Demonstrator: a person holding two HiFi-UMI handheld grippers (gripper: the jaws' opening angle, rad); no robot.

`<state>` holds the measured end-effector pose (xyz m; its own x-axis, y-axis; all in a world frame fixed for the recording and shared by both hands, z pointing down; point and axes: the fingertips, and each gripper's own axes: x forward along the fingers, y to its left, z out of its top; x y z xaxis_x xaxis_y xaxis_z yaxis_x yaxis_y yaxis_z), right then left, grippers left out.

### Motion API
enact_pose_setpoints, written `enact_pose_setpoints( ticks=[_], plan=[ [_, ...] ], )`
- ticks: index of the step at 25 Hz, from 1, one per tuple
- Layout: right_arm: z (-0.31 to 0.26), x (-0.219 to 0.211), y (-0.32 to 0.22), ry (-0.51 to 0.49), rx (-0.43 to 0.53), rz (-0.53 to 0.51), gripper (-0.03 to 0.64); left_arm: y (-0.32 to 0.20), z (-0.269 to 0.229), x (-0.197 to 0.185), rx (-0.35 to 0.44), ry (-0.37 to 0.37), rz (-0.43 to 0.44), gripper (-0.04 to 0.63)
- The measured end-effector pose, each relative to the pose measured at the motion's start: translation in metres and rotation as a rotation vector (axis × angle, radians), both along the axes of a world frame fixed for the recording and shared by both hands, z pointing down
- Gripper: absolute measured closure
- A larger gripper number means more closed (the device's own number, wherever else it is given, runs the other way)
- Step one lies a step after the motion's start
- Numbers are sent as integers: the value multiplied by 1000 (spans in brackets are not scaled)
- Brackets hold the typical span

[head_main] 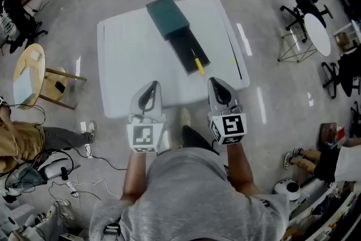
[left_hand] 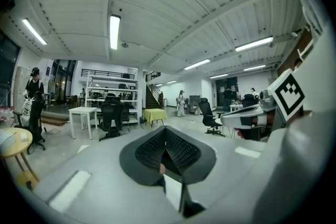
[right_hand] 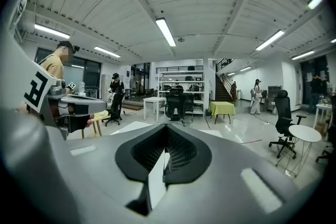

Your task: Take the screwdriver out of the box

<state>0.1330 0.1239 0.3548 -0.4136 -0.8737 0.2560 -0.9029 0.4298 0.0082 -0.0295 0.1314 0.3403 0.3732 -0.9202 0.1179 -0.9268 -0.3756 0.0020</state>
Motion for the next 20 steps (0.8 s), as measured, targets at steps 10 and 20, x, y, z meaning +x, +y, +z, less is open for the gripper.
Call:
enact_pose_setpoints(
  ticks=[10,20],
  plan=[
    [51,5,-78,29,-135,-49,614,-69,46,12,-116,20,-29,583],
    [113,9,-121,62,-282,-82,614,-109,101,24,-236,28,-32,583]
  ],
)
